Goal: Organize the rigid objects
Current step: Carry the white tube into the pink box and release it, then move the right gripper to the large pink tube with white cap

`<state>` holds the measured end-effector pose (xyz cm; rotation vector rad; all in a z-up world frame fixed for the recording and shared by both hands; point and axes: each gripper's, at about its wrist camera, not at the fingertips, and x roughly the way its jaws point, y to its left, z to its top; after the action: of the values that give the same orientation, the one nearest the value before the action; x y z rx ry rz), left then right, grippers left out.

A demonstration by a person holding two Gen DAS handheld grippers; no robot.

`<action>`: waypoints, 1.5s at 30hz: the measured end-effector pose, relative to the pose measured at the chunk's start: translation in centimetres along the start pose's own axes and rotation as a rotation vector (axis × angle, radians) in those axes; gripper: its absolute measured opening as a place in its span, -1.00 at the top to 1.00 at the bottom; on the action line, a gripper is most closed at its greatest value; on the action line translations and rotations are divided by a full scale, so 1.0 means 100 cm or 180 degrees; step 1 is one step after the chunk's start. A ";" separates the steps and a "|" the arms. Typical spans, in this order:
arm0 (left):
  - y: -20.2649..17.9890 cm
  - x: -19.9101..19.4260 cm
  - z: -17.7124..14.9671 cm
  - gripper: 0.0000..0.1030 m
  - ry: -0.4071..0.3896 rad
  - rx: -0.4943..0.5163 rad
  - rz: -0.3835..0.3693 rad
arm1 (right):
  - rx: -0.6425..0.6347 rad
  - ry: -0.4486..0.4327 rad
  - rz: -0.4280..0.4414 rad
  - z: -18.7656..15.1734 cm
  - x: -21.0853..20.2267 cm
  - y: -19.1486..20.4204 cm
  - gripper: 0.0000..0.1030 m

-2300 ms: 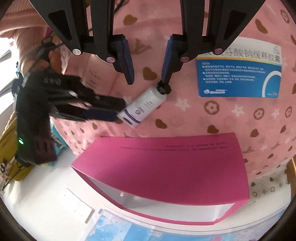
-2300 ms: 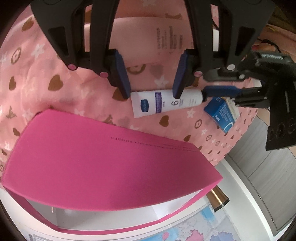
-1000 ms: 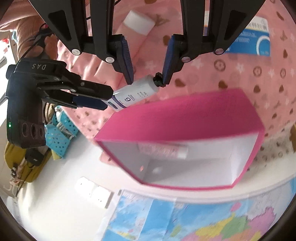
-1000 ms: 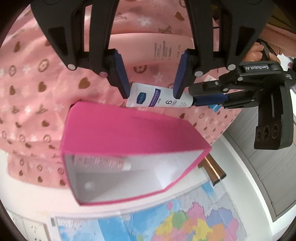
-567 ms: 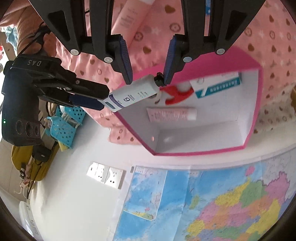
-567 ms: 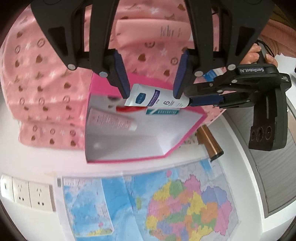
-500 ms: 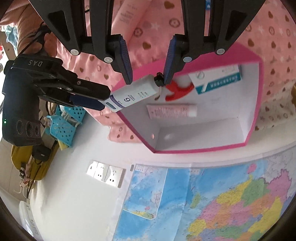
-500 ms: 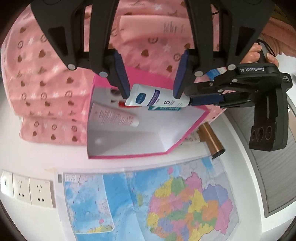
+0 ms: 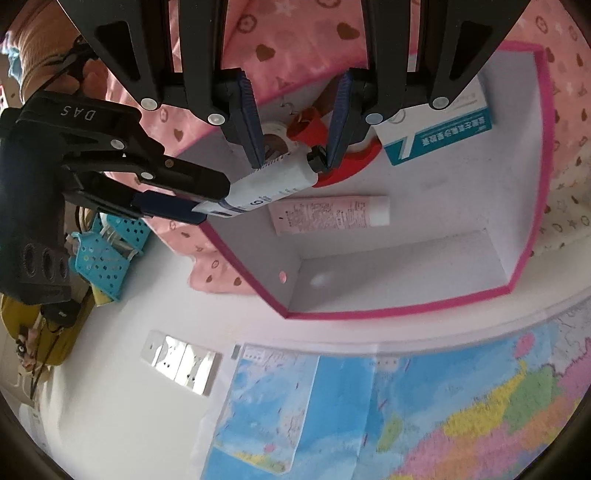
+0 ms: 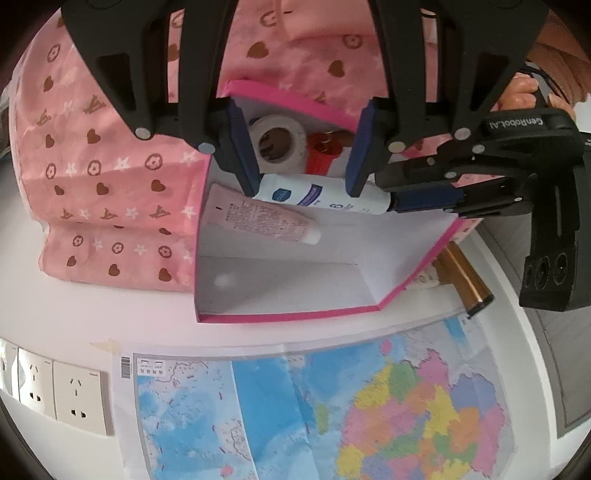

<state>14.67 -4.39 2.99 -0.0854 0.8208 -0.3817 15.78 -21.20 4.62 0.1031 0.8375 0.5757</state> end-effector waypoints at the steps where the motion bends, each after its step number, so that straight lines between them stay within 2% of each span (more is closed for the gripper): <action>1: 0.000 0.003 0.000 0.35 0.0016 -0.0005 0.0013 | 0.0021 0.0022 -0.0021 0.001 0.004 -0.002 0.01; 7: 0.007 0.022 0.001 0.35 0.0136 -0.0088 0.0035 | 0.0051 0.0015 -0.0122 0.002 0.014 -0.007 0.01; 13: 0.005 0.016 -0.002 0.35 0.0058 0.0004 0.0101 | 0.0152 -0.0084 -0.0049 -0.003 0.003 -0.011 0.01; 25: 0.009 -0.040 -0.024 0.27 -0.0288 0.0007 0.0042 | 0.0211 -0.0235 0.0076 -0.021 -0.038 -0.006 0.01; 33: 0.007 -0.069 -0.049 0.21 -0.0391 0.0018 -0.0008 | 0.0243 -0.0251 0.0196 -0.037 -0.051 -0.001 0.01; 39: 0.006 -0.074 -0.071 0.19 -0.0315 -0.0019 -0.0055 | 0.0254 -0.0152 0.0256 -0.055 -0.055 0.002 0.01; 45: 0.007 -0.068 -0.099 0.18 -0.0130 -0.0136 -0.0139 | 0.0345 0.0124 0.0270 -0.085 -0.043 -0.001 0.01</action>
<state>3.44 -0.55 0.84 -0.1506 0.7878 -0.4023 7.41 -24.67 1.70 0.2278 0.9053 0.6134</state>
